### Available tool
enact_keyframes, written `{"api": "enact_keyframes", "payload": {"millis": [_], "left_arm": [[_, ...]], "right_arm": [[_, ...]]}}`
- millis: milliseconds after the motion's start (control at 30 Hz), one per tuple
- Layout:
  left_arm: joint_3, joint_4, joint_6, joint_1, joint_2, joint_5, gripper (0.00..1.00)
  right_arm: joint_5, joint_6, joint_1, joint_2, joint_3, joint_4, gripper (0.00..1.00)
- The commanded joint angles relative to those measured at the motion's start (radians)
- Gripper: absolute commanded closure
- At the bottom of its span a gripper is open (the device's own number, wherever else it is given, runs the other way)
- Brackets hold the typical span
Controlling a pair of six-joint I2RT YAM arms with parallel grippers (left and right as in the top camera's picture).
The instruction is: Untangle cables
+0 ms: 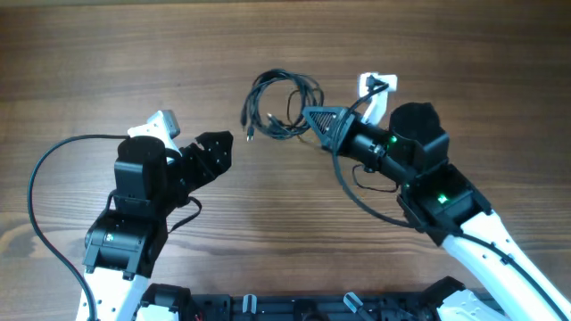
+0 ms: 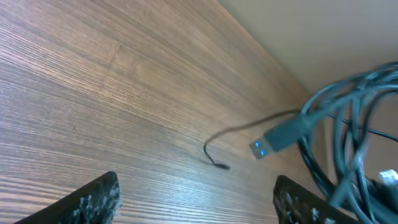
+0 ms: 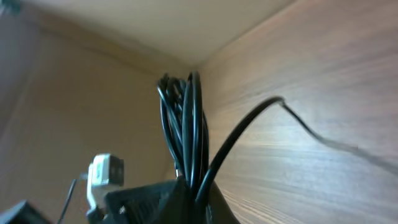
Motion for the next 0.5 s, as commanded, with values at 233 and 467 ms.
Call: {"api": "enact_keyframes", "payload": {"millis": [233, 467], "left_arm": [[0.003, 0.146, 0.01, 0.003, -0.011, 0.074, 0.0], [0.003, 0.251, 0.233, 0.002, -0.008, 0.336, 0.15]], "right_arm": [[-0.274, -0.591, -0.001, -0.01, 0.012, -0.067, 0.95], [-0.299, -0.592, -0.001, -0.01, 0.012, -0.077, 0.96]]}}
